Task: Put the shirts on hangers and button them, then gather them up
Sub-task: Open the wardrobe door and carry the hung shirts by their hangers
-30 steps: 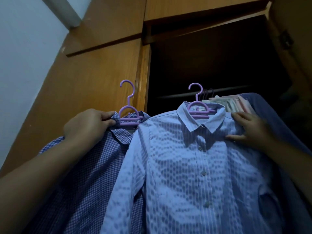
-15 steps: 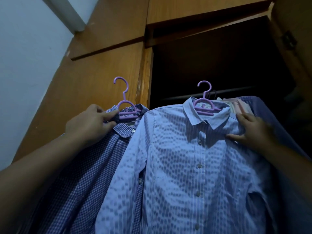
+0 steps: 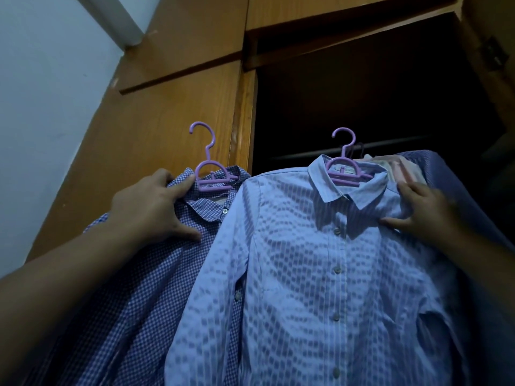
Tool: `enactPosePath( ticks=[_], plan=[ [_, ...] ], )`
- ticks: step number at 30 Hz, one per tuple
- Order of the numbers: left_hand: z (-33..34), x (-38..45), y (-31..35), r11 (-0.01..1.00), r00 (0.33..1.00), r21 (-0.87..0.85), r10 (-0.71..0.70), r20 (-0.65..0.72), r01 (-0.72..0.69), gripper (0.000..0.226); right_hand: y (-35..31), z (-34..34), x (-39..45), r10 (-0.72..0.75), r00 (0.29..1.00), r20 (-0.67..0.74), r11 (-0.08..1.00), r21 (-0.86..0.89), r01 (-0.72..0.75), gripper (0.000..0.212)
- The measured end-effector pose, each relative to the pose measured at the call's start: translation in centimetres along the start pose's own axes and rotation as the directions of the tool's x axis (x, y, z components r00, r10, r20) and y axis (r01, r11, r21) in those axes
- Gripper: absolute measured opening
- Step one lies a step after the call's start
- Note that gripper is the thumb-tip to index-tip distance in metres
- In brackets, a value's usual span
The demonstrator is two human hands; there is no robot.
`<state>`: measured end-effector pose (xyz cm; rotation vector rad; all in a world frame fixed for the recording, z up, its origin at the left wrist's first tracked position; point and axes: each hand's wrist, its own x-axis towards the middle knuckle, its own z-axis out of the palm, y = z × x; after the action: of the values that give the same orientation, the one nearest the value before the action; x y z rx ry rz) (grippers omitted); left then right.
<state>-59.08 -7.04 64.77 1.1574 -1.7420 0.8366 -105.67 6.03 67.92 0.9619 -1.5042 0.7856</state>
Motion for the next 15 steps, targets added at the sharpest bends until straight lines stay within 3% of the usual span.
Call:
enactPosePath(
  ticks=[6, 15],
  plan=[
    [0.8, -0.2, 0.0, 0.991, 0.999, 0.130, 0.034, -0.022, -0.031, 0.120, -1.1, -0.9, -0.4, 0.036, 0.999, 0.011, 0.999, -0.014, -0.035, 0.095],
    [0.6, 0.3, 0.0, 0.989, 0.995, 0.150, 0.031, -0.099, -0.016, 0.114, -0.6, -2.9, -0.1, 0.023, 0.998, 0.060, 0.999, 0.021, -0.025, 0.096]
  ],
)
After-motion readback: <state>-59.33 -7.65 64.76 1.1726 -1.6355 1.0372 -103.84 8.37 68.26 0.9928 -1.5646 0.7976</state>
